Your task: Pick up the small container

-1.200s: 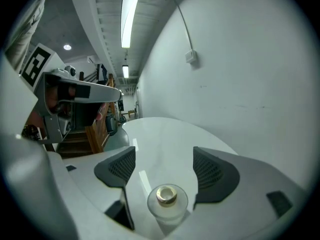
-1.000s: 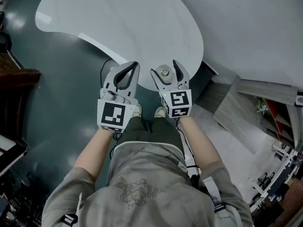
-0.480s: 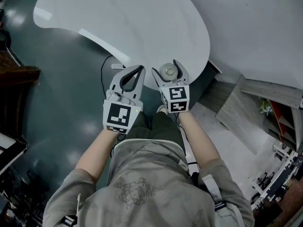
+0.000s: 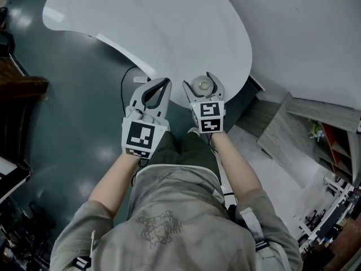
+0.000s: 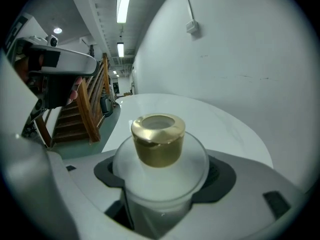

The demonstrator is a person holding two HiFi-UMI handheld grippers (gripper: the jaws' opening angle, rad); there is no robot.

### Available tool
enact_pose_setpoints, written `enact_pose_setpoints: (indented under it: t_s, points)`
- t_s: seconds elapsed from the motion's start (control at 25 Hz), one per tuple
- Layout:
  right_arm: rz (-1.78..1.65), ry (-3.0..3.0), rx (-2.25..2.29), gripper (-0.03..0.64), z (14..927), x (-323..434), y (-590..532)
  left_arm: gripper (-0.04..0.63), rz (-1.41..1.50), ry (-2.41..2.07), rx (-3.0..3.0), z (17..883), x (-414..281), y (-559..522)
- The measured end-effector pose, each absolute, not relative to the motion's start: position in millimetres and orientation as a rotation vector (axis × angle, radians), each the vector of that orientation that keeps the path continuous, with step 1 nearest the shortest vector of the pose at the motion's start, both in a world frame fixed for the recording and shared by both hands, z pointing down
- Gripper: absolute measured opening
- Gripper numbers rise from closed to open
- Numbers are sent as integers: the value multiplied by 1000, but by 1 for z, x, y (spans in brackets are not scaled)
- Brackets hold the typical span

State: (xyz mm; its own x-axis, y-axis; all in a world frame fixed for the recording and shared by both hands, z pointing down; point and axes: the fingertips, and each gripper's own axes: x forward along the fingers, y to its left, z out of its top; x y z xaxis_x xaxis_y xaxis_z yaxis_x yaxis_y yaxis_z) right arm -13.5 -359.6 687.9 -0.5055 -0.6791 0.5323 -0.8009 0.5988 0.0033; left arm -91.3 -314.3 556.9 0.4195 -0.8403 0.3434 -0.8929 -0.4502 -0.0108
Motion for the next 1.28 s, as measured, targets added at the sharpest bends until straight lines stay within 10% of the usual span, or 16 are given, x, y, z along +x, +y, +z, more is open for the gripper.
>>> enact_pose_setpoints:
  t_s: [1.28]
  points:
    - [142, -2536, 1118, 334, 391, 20, -319, 17, 294, -1723, 2686, 345, -85, -301]
